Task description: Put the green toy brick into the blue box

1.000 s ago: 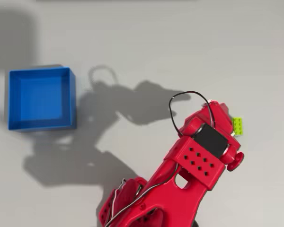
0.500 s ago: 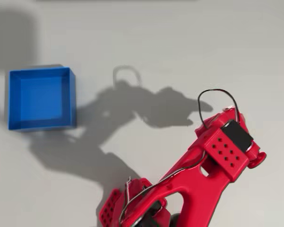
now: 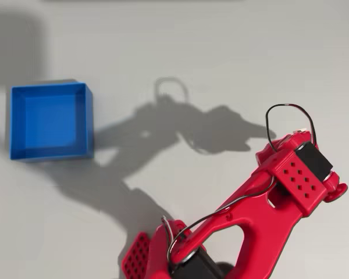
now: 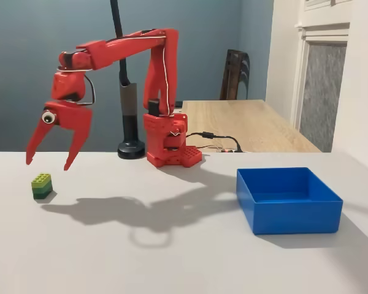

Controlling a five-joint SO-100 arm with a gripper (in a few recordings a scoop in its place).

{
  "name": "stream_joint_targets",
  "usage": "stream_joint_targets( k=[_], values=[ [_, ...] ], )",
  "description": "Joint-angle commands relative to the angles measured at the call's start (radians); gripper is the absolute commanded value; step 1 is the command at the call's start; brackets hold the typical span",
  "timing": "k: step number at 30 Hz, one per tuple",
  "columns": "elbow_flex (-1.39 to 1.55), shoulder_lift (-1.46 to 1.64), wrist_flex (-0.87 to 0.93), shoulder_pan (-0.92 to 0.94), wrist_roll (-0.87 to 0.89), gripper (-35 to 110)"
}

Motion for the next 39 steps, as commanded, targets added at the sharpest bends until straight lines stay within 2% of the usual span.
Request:
stream_joint_targets(
  k=[1, 23, 39],
  values=[
    [-0.075, -0.009, -0.005, 0.034, 0.009, 27],
    [-0.067, -0.195, -0.187, 0.107, -0.018, 25],
    [0.009, -0.204, -0.265, 0.077, -0.02, 8]
  ],
)
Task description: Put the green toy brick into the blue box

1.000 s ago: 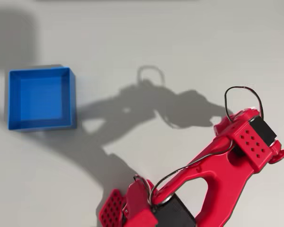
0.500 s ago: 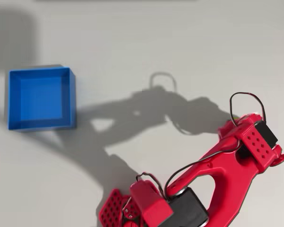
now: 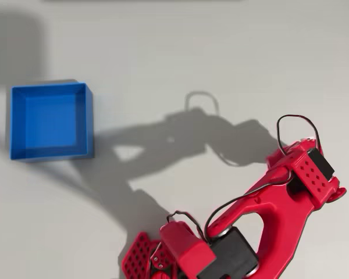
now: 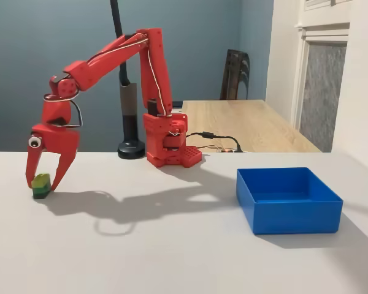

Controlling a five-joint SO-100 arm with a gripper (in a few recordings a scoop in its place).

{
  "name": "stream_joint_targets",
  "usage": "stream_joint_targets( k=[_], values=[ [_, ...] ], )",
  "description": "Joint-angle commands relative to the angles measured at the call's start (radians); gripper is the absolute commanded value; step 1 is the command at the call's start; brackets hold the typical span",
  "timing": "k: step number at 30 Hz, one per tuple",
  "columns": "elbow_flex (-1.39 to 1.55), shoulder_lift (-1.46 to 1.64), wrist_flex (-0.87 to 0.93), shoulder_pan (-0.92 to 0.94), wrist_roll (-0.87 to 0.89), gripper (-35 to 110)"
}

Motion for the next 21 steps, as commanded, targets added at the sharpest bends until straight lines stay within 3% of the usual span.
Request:
stream_joint_targets(
  k=[1, 13, 21],
  values=[
    [0.0, 0.028, 0.0, -0.003, 0.006, 7],
    [-0.061, 0.032, 0.031, -0.032, -0.038, 4],
    [-0.212, 0.043, 0.316, -0.112, -0.083, 3]
  ],
)
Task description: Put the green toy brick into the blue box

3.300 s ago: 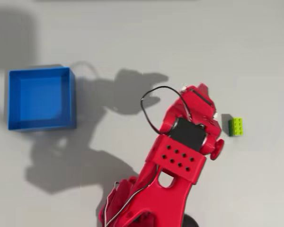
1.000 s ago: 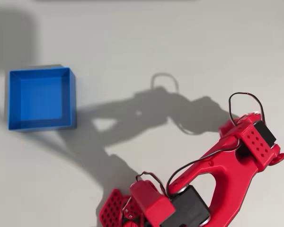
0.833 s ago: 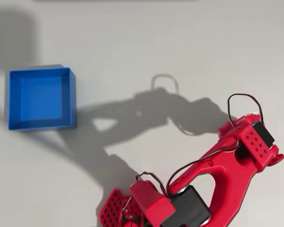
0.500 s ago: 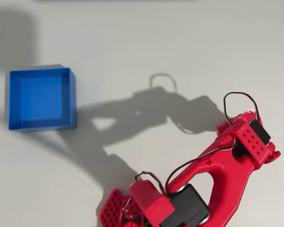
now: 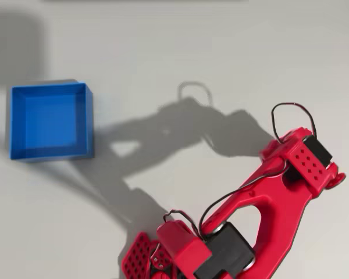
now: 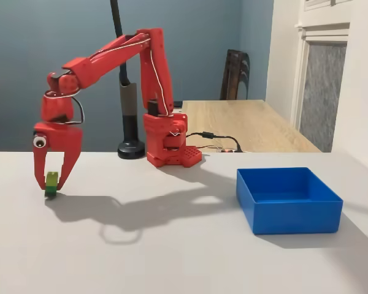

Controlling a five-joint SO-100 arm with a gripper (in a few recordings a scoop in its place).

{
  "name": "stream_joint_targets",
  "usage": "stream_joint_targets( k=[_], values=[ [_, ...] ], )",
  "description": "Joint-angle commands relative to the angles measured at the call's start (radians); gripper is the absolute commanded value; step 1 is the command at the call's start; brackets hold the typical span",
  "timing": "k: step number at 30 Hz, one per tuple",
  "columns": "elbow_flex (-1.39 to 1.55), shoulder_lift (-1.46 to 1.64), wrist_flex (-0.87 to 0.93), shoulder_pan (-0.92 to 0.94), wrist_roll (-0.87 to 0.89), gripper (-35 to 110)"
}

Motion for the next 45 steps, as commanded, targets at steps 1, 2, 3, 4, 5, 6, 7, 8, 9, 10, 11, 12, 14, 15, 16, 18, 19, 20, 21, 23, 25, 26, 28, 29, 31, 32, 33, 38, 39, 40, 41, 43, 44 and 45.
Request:
stream_joint_targets(
  k=[1, 2, 3, 4, 5, 6, 7, 8, 9, 10, 11, 12, 14, 15, 16, 18, 19, 20, 21, 23, 25, 26, 28, 29, 31, 32, 33, 38, 39, 40, 41, 43, 44, 45],
  values=[
    [-0.126, 0.044, 0.138, -0.035, -0.017, 3],
    [-0.144, 0.044, 0.163, -0.048, -0.026, 3],
    [-0.164, 0.044, 0.184, -0.058, -0.032, 3],
    [-0.183, 0.046, 0.201, -0.072, -0.04, 3],
    [-0.202, 0.046, 0.216, -0.089, -0.048, 3],
    [-0.219, 0.046, 0.23, -0.107, -0.055, 3],
    [-0.239, 0.046, 0.244, -0.129, -0.058, 3],
    [-0.258, 0.046, 0.258, -0.152, -0.064, 3],
    [-0.273, 0.046, 0.27, -0.178, -0.075, 3],
    [-0.288, 0.046, 0.279, -0.207, -0.086, 3],
    [-0.302, 0.046, 0.287, -0.236, -0.094, 3],
    [-0.318, 0.048, 0.296, -0.268, -0.103, 3],
    [-0.342, 0.048, 0.305, -0.337, -0.127, 3],
    [-0.353, 0.048, 0.305, -0.374, -0.138, 3],
    [-0.364, 0.048, 0.305, -0.411, -0.144, 3],
    [-0.377, 0.048, 0.305, -0.486, -0.169, 2],
    [-0.382, 0.048, 0.305, -0.525, -0.186, 2],
    [-0.385, 0.048, 0.305, -0.565, -0.202, 2],
    [-0.388, 0.048, 0.305, -0.601, -0.213, 2],
    [-0.397, 0.048, 0.305, -0.681, -0.238, 1],
    [-0.407, 0.048, 0.305, -0.753, -0.252, 1],
    [-0.408, 0.048, 0.305, -0.79, -0.264, 1],
    [-0.419, 0.048, 0.305, -0.859, -0.275, 1],
    [-0.423, 0.046, 0.305, -0.893, -0.281, 1],
    [-0.433, 0.046, 0.305, -0.956, -0.29, 1],
    [-0.439, 0.046, 0.305, -0.985, -0.293, 1],
    [-0.442, 0.046, 0.305, -1.014, -0.298, 1],
    [-0.451, 0.043, 0.305, -1.147, -0.321, 1],
    [-0.451, 0.043, 0.305, -1.173, -0.325, 1],
    [-0.451, 0.043, 0.305, -1.198, -0.333, 1],
    [-0.451, 0.043, 0.305, -1.224, -0.339, 1],
    [-0.448, 0.041, 0.305, -1.273, -0.35, 1],
    [-0.446, 0.04, 0.305, -1.298, -0.354, 1],
    [-0.446, 0.038, 0.305, -1.321, -0.357, 1]
  ],
)
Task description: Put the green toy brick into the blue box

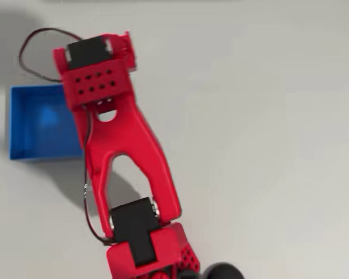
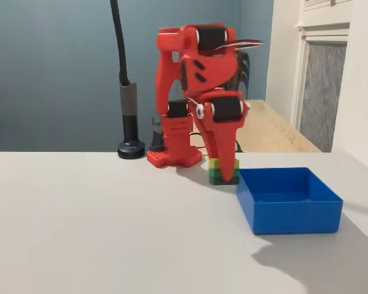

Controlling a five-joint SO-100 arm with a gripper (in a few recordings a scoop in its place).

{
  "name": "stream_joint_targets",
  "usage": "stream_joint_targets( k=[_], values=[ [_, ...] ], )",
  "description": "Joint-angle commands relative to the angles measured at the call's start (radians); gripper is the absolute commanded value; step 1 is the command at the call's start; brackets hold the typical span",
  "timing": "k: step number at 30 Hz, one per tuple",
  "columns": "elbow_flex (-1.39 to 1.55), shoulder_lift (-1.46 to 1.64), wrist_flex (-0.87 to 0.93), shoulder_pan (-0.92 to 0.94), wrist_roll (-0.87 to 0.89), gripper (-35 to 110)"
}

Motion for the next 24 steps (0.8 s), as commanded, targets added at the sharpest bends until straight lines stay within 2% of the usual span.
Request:
stream_joint_targets(
  k=[1, 12, 24],
  values=[
    [-0.046, 0.038, 0.023, -0.109, -0.005, 1],
    [-0.012, 0.032, 0.029, -0.272, -0.006, 1],
    [0.048, 0.031, 0.028, -0.302, -0.008, 1]
  ],
)
